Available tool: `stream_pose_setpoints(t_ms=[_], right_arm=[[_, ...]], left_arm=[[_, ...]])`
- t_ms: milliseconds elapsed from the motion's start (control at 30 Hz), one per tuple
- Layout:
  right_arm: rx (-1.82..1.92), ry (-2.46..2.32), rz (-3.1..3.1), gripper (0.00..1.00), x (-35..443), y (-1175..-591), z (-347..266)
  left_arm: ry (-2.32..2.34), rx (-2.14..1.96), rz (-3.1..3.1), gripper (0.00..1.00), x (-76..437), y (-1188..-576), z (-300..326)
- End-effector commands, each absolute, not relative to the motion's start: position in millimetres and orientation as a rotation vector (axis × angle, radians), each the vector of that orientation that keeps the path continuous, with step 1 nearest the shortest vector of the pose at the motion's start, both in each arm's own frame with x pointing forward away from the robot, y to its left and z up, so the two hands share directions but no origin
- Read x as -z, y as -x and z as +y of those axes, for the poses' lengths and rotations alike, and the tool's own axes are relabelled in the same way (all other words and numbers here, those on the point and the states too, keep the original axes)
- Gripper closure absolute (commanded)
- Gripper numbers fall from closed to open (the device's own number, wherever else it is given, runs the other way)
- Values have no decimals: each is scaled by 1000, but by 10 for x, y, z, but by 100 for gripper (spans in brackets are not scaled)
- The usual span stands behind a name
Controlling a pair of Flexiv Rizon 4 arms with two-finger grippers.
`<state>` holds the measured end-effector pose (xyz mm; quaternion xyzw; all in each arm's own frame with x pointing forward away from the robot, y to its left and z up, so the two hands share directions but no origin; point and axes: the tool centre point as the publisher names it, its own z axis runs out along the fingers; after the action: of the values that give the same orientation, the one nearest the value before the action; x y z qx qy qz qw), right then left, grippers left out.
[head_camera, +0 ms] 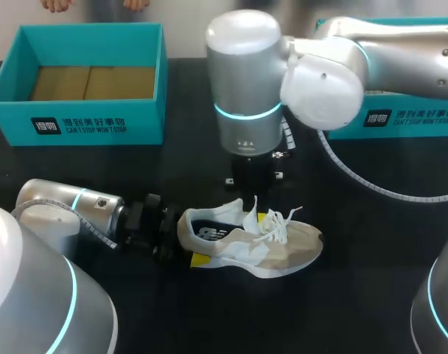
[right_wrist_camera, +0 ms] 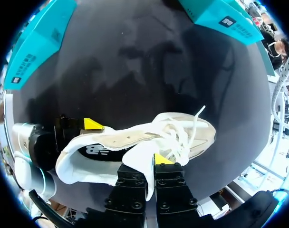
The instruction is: Take the shoe out of the shoebox, open the shoe tongue, remove and reinsert the insole, then place the shoe into the shoebox
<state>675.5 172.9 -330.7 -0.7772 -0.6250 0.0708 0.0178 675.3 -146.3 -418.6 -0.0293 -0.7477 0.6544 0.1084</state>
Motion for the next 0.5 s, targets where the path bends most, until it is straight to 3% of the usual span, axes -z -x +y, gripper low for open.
stream_pose_setpoints(t_ms=[33, 500], right_arm=[[-92, 2704, -1440, 100, 3305, -6676, 1527], [-75, 2693, -1433, 100, 3293, -6658, 1461]], left_arm=[[85, -1925, -2201, 100, 4176, -6746, -1464], [85, -1925, -2201, 100, 4176, -6746, -1464]])
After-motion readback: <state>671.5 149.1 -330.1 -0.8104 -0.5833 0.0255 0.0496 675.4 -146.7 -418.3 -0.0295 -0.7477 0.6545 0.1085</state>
